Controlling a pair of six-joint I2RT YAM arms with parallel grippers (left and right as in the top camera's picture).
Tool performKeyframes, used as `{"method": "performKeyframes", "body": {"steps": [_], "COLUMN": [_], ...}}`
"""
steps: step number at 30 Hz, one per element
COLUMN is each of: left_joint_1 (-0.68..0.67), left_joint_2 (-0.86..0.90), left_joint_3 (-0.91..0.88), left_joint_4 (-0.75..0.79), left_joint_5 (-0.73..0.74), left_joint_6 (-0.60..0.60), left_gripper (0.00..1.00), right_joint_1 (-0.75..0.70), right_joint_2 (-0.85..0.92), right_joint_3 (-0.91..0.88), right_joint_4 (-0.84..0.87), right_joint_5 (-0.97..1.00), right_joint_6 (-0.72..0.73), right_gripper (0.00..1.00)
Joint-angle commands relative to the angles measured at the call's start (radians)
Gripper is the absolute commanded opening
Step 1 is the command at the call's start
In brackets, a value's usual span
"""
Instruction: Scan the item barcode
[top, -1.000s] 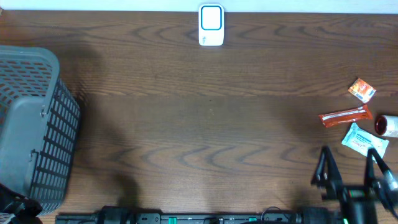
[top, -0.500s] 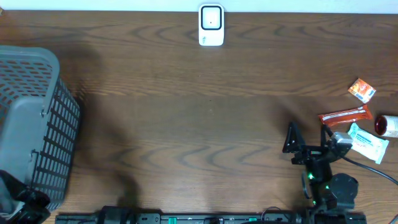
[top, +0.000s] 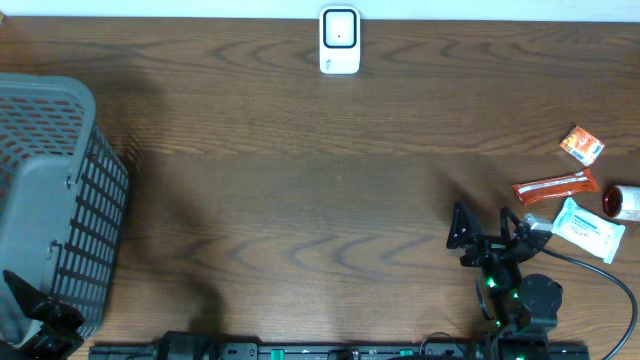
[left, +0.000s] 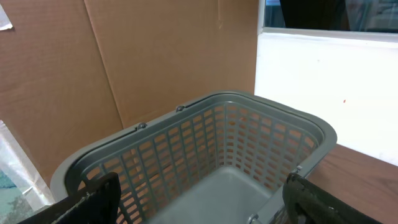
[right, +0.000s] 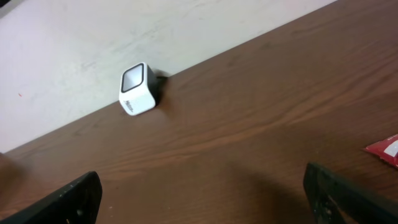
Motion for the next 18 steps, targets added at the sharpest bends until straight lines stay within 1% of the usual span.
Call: {"method": "performKeyframes", "body": {"steps": [1, 6, 12, 14, 16, 18], "left_joint_1": [0.005, 0.005, 0.005, 0.005, 0.005, 0.005], "left_joint_2": [-0.004, -0.003, -0.003, -0.004, -0.004, -0.004], "left_joint_3": [-0.003, -0.046, -0.191, -0.206, -0.206, -0.206], "left_joint_4": [-0.002, -0.002, -0.002, -0.003, -0.002, -0.002], "left_joint_5": [-0.006, -0.006, -0.006, -0.006, -0.006, -0.006], "left_joint_6": [-0.001, -0.001, -0.001, -0.001, -0.001, -0.001], "left_gripper": [0.84, 0.84, 0.84, 0.84, 0.84, 0.84], "right_joint_1": [0.002, 0.002, 0.005, 0.007, 0.010, 0.014], "right_joint_2": [-0.004, -0.004, -0.042, -0.107, -0.097, -0.100], "right_joint_3": [-0.003, -0.003, -0.003, -0.003, -0.003, -0.003], "right_joint_4": [-0.003, -0.003, -0.002, 0.000, 0.025, -0.005], "right_joint_5": [0.016, 0.016, 0.016, 0.016, 0.016, 0.017], "right_joint_6": [0.018, 0.018, 0.018, 0.019, 0.019, 0.019], "right_gripper": [0.99, 0.99, 0.99, 0.99, 0.99, 0.99]}}
